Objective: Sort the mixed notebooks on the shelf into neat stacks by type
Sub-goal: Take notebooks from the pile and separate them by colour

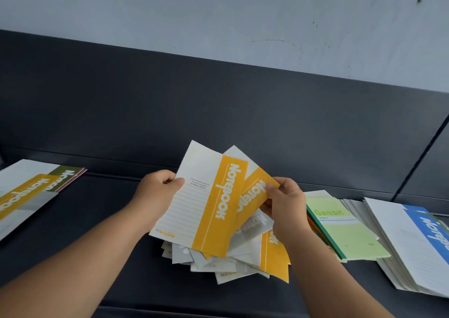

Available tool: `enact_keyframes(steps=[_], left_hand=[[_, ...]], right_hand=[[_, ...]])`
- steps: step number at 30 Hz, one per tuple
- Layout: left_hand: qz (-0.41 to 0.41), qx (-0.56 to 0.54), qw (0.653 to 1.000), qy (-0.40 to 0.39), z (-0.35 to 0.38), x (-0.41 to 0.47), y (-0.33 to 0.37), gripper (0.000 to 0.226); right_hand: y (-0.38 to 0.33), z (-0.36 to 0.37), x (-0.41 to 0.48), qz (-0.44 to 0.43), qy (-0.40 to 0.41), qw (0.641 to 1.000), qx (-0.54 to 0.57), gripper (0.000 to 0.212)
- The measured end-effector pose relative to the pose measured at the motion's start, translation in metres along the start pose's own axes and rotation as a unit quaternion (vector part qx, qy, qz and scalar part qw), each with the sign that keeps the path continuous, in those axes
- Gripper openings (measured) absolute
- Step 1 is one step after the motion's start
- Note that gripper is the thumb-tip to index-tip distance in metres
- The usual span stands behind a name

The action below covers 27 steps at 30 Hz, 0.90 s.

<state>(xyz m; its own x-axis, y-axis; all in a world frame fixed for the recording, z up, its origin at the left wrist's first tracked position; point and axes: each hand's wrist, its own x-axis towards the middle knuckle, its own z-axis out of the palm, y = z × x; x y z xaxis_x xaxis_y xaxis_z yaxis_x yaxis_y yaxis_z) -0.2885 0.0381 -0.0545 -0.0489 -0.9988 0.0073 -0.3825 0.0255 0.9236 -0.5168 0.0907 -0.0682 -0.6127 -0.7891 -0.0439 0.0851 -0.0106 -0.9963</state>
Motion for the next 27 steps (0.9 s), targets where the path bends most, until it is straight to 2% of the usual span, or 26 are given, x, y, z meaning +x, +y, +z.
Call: enact_keyframes(steps=[5,8,10,12,14,16,18,20,22,24,27], left_hand=[[0.025,-0.015,0.999,0.016,0.003,-0.001,0.01,0.017],[0.028,-0.048,0.997,0.051,0.006,-0.001,0.019,0.015],[0.029,-0.083,0.994,0.065,0.01,-0.001,0.026,0.014],[0.03,-0.112,0.991,0.061,0.017,-0.004,0.035,0.015],[0.033,-0.126,0.991,0.041,0.023,-0.005,0.039,0.021],[0.032,-0.071,0.997,0.008,0.026,-0.005,0.035,0.029],[0.025,0.066,0.997,-0.04,0.025,-0.005,0.025,0.033],[0.009,0.204,0.975,-0.086,0.023,-0.006,0.015,0.035],[0.006,0.299,0.948,-0.105,0.022,-0.006,0.008,0.026],[0.004,0.338,0.935,-0.109,0.021,-0.004,0.004,0.024],[-0.001,0.323,0.94,-0.112,0.021,-0.002,0.002,0.015]], right_hand=[[-0.01,0.008,-0.002,0.059,-0.041,0.989,0.126,0.009],[-0.019,0.013,-0.003,0.109,-0.103,0.965,0.215,0.026],[-0.021,0.018,-0.007,0.14,-0.16,0.962,0.172,0.033],[-0.016,0.022,-0.01,0.125,-0.18,0.971,0.095,0.028],[-0.017,0.018,-0.009,0.09,-0.113,0.989,0.041,0.024],[-0.023,0.007,-0.005,0.066,-0.029,0.997,0.013,0.018],[-0.03,-0.007,0.0,0.053,0.028,0.998,0.0,0.014],[-0.033,-0.019,0.002,0.043,0.053,0.997,-0.02,0.011],[-0.036,-0.026,0.001,0.048,0.059,0.997,-0.034,0.01],[-0.036,-0.028,-0.001,0.057,0.062,0.996,-0.037,0.011],[-0.036,-0.03,-0.006,0.066,0.063,0.995,-0.045,0.013]])
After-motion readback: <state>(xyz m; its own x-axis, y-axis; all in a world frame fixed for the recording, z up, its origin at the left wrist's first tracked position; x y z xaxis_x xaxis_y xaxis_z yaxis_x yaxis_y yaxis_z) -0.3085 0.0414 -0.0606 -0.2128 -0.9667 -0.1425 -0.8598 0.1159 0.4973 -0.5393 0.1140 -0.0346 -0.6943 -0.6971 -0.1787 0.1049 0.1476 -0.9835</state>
